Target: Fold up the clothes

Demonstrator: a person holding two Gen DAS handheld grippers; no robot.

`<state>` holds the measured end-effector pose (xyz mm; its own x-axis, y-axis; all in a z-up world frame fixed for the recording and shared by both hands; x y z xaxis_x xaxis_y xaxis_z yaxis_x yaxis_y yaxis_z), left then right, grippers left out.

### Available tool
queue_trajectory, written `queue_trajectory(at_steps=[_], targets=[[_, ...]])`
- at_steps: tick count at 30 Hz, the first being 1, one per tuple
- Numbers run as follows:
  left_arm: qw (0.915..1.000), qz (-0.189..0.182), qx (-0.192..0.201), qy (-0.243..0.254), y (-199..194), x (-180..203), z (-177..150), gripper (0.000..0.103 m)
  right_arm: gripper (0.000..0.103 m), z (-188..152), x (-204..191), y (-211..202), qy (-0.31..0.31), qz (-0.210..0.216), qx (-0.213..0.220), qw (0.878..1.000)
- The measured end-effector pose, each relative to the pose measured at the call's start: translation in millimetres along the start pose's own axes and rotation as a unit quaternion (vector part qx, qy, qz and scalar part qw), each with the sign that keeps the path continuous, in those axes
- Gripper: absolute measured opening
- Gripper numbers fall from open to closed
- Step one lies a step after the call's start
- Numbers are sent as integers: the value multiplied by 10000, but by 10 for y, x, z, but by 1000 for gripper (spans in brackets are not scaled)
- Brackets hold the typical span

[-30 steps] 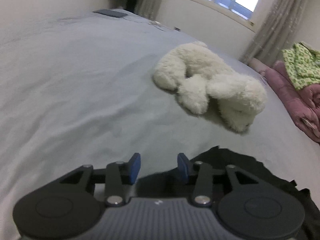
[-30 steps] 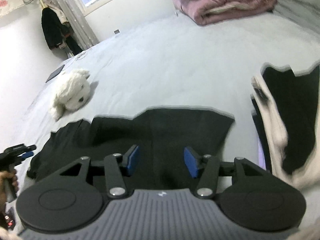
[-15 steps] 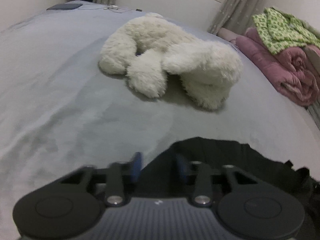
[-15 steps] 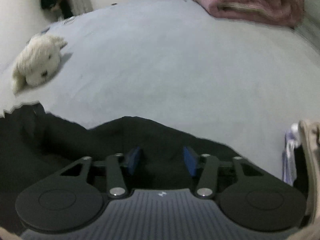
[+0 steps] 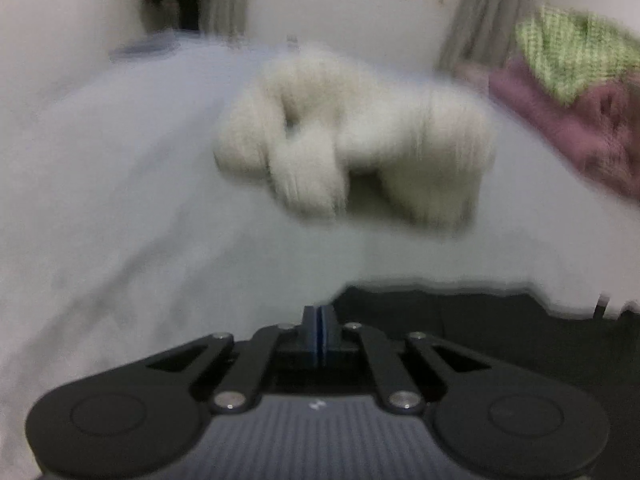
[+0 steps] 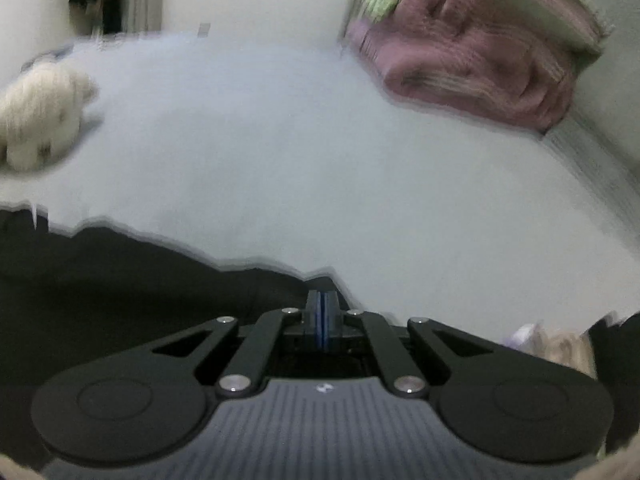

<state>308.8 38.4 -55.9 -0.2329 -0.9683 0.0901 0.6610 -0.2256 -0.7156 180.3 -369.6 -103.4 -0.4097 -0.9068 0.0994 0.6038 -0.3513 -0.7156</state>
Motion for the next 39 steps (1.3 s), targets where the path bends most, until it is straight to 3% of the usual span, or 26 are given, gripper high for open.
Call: queue_trajectory(at_steps=[4,5,6,8,12,17,25,29,33,39], targets=[[9999,-37,125,102,-79,-4,126,13,15,1,67,-6,44,217,-58,9997],[9997,-57,176,132,-100,-1,164,20,23,28,103,-39,89,281,-20,9996],[9994,-101,258,205,-122,21,209,29,40,67,137,-84,142,339,67,9993],[9983,-241,379,359,-147,105,300,39,51,151,165,-156,273,493,286,9980],[9946,-634,347,743,-74,367,392,51,51,371,167,-138,590,914,438,9931],[9883,-899,69,1231,88,723,324,53,51,467,-37,7,540,1293,186,9900],[9780,-664,-155,1971,231,1004,201,57,51,390,-263,92,53,1985,-254,9798],[9749,-616,-227,2130,232,1032,230,58,51,269,-442,14,-887,2011,-511,9742],[9730,-603,-235,2215,249,1033,212,58,53,143,-603,-122,-1711,1908,-478,9654],[9732,-615,-189,2210,241,1035,179,58,53,306,-580,-173,-1594,1927,-388,9674]])
Point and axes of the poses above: each gripper's, at about its wrist camera, not at the fingertips, and y roughly the way its jaws point, x to its right, z to its top, the point moved 3 cm from there along y, roughly the way its jaws point, and after that the axes turned 2 degrees about z, right-handed, at the moved point
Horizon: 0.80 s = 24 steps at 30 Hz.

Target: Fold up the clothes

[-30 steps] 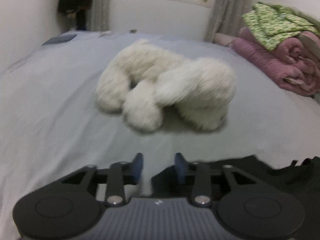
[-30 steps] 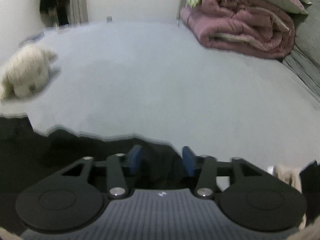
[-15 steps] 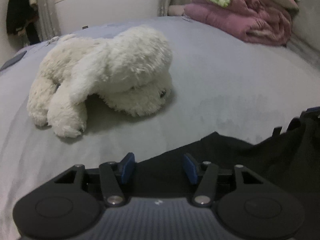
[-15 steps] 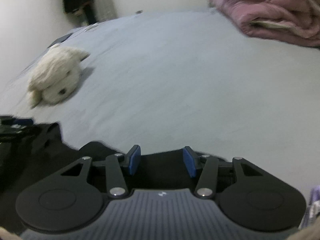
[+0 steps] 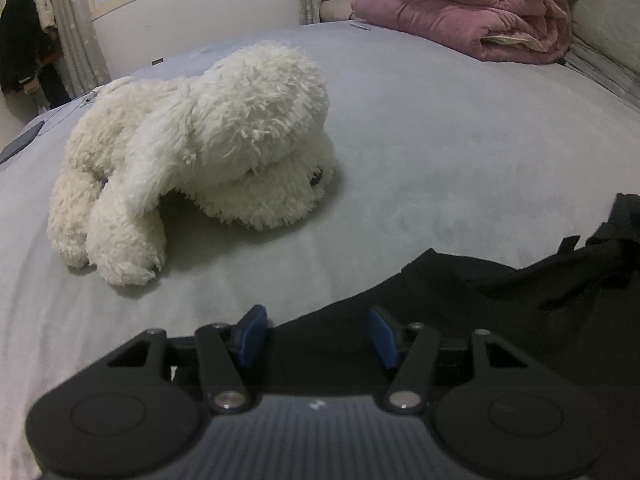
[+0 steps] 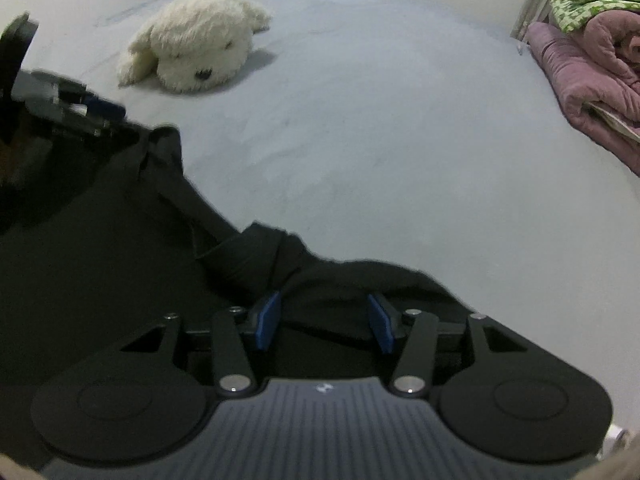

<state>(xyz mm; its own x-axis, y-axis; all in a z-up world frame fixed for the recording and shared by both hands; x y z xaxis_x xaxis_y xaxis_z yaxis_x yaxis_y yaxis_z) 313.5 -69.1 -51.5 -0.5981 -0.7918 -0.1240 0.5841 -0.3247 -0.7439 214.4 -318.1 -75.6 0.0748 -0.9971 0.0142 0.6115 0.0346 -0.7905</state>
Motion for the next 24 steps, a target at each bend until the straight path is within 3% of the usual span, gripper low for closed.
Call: queue_trajectory(at_steps=[5,7,11,14,16,17,20,22,24], targets=[[10000,-19,34,-47,17,-5,-7,57,53,146,141,-29,330,26,281,9991],[9999,-29,58,-90,24,-2,-15,56,53,160,142,55,358,24,197,9992],[9996,-204,115,-156,13,27,-34,38,54,87,42,192,229,80,-8,9997],[9993,-293,185,-130,-13,104,-50,14,39,22,-22,166,172,189,130,9996],[9992,-242,271,-184,-27,161,-60,9,22,2,-45,148,125,184,192,9996],[9991,-163,331,-209,-37,183,-63,8,9,0,-73,133,52,126,218,9997],[9961,93,796,-375,-147,208,-70,7,6,18,-204,48,-323,-490,581,9966],[9907,273,1214,-542,-238,206,-87,7,6,43,-257,-76,-388,-1200,1272,9838],[9854,476,1535,-563,-268,236,-123,7,6,67,-242,-130,-228,-1597,1759,9711]])
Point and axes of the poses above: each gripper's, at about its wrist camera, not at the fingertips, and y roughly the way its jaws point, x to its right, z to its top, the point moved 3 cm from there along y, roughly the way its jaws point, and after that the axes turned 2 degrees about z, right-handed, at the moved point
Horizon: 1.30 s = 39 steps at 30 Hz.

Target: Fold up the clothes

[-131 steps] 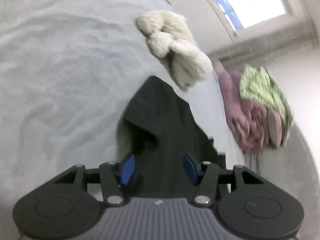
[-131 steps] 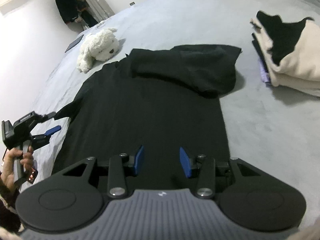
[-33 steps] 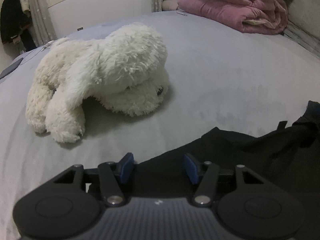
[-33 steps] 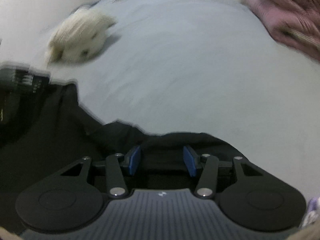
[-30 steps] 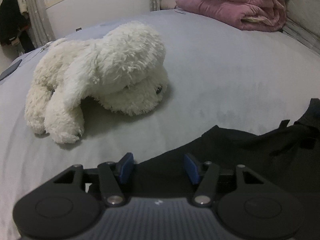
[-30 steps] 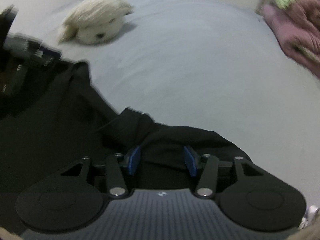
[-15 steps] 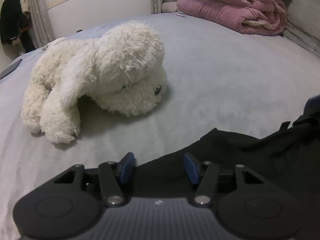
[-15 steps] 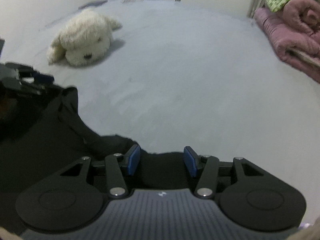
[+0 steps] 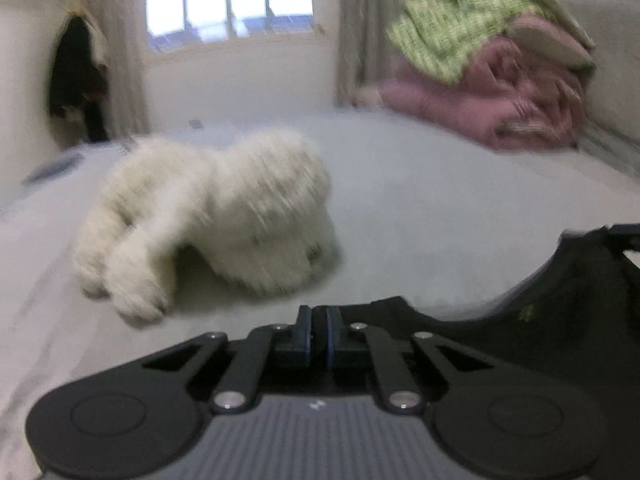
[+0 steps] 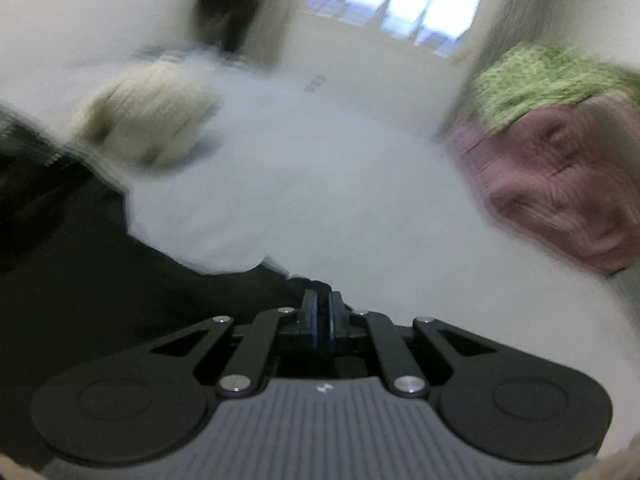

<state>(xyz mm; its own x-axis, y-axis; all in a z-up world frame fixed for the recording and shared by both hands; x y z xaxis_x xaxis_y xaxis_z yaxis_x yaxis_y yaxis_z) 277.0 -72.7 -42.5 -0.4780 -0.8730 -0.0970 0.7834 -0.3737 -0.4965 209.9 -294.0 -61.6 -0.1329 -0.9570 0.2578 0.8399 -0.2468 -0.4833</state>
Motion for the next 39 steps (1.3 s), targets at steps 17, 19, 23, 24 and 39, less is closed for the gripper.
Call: queue_trajectory(at_steps=[17,19,23,24,39], targets=[[9985,59,-240,-491,-117,-149,-223,46,47,-245,85,181,712,-102,-519,9961],[9979,22,-215,-618,-279,-181,-288,47,48,-284,85,63,774,-78,-508,9957],[9970,-43,-159,-758,-611,-131,-404,50,50,-345,4,-219,1026,64,-442,9937],[9966,-92,-142,-802,-697,-90,-445,52,52,-366,-32,-304,1155,133,-400,9924],[9965,-535,-498,-401,-1753,504,-1311,64,66,-994,-768,-1400,1391,693,-923,9835]])
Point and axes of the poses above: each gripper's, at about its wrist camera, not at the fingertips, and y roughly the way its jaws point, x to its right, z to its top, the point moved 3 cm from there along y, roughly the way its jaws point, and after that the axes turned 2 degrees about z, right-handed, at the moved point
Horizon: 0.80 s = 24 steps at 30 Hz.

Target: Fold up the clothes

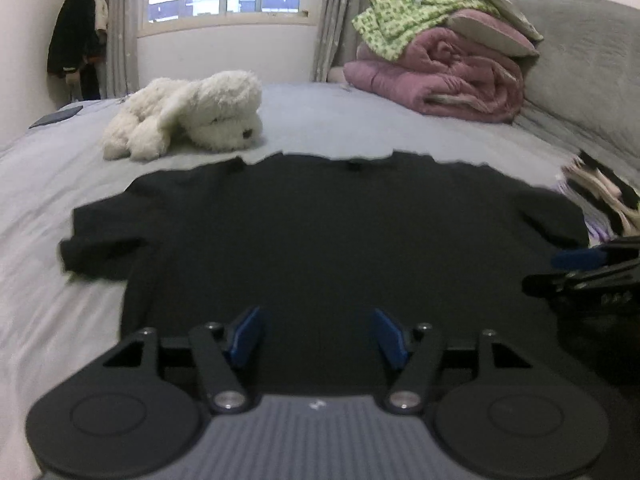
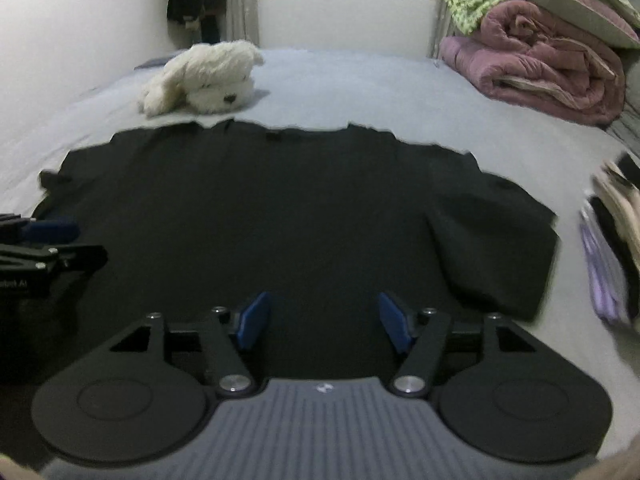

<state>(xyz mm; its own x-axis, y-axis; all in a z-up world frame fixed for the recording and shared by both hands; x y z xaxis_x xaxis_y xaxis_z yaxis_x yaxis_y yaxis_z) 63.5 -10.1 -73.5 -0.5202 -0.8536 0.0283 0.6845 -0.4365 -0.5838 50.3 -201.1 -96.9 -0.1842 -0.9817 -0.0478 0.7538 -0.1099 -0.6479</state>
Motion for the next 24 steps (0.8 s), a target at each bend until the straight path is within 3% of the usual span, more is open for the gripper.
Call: queue_trajectory(at_steps=[3,16,24], targets=[[10000,25,9,-2,-231,-9,-191,66,66,-166,57,-251,211,69,-163,9996],[9991,-256,-325,-65,-1297,159,-906,68,66,-1083,-80,-1327,-161,139,-533,9984],[9962,-620,-531,-308,-2007,141,-1310,68,66,-1569,-31,-1960,358,400,-547,9971]])
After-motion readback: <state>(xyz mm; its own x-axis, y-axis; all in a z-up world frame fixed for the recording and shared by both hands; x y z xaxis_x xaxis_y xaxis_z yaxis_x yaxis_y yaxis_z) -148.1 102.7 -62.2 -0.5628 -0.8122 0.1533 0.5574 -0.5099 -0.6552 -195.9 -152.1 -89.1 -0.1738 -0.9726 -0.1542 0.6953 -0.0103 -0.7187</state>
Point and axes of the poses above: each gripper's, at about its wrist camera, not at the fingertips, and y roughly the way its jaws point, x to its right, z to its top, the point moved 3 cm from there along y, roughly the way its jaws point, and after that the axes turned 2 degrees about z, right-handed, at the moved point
